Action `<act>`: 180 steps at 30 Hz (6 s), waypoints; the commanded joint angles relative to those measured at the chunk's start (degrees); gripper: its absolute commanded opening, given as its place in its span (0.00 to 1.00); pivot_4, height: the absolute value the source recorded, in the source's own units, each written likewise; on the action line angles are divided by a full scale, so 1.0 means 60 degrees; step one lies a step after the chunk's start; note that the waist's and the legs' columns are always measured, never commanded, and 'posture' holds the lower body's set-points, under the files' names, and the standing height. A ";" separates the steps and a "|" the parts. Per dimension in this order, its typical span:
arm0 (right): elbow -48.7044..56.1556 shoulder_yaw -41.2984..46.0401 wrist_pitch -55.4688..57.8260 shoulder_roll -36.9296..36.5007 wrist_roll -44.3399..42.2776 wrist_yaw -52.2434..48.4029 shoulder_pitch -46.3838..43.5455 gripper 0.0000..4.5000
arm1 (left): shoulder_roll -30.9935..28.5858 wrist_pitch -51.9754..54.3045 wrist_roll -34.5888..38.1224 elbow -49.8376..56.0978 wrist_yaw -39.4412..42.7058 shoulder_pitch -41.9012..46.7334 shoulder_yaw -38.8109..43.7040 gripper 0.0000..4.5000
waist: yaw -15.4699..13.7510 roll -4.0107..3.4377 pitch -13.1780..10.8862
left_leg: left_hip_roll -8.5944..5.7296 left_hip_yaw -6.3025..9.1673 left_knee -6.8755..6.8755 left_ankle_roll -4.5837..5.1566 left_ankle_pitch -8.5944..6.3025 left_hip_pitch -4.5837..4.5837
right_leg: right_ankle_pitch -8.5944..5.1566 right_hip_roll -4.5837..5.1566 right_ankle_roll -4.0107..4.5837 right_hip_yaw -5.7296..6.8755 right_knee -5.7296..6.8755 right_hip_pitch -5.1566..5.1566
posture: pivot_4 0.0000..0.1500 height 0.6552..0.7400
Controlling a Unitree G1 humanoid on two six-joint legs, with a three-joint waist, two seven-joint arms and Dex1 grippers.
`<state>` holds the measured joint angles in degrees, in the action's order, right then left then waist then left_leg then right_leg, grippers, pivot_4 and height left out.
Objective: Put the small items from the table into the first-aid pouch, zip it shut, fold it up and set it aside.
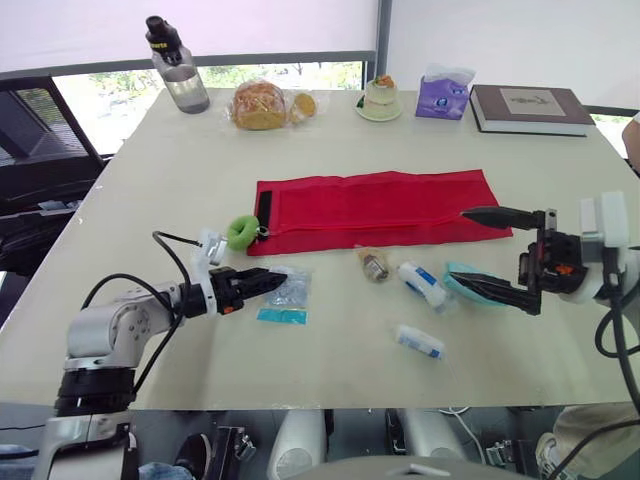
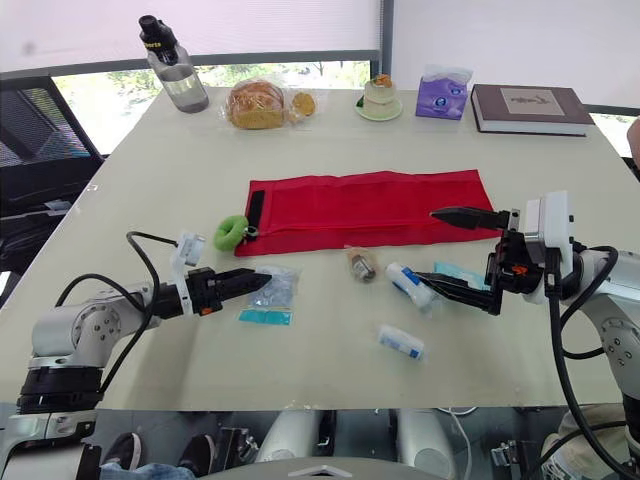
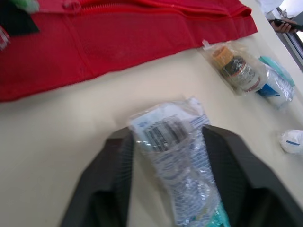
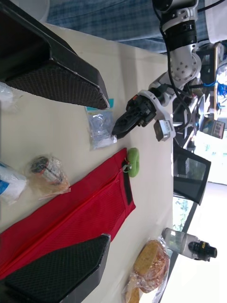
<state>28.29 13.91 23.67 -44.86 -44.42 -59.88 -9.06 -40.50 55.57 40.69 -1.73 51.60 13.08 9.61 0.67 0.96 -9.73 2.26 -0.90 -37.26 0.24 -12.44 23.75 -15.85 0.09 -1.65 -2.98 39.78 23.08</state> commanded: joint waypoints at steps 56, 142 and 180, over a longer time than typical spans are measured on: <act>-0.0657 -0.1720 0.5578 0.3201 -0.8475 1.1396 -0.3288 0.00 | 0.2838 0.0775 0.3865 0.2918 -0.3632 0.3200 0.0343 0.00 | 0.0076 0.0090 -0.0050 | -0.0006 0.0083 -0.0015 -0.0002 0.0002 0.0154 | 0.0020 -0.0028 0.0022 0.0073 -0.0008 0.0085 | 1.00 1.00; -0.3056 -0.3055 0.5872 0.4525 -0.7192 1.0926 -0.2707 0.00 | 0.1883 -1.0622 -0.7845 -0.1196 -0.1772 0.2711 -0.3576 0.01 | 0.0161 0.0079 -0.0042 | 0.0005 0.0064 -0.0023 0.0004 0.0004 0.0154 | 0.0033 -0.0027 0.0008 0.0072 0.0003 0.0087 | 1.00 1.00; -0.6829 -0.0282 0.7038 0.6857 -0.5742 1.0633 -0.4255 0.00 | 0.3051 -0.5142 -0.4180 -0.0159 -0.1164 0.2395 -0.2103 0.01 | 0.0298 0.0077 -0.0041 | 0.0000 0.0075 -0.0018 0.0008 0.0006 0.0159 | 0.0038 -0.0023 0.0001 0.0076 0.0003 0.0089 | 1.00 1.00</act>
<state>-15.54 11.29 65.17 -3.71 -78.13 4.61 -34.06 -22.07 24.05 14.53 -4.98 44.55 26.86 -3.61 2.46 1.42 -9.98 2.25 -0.46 -37.36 0.28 -12.40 24.70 -15.62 -0.05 -1.65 -2.53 39.80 23.61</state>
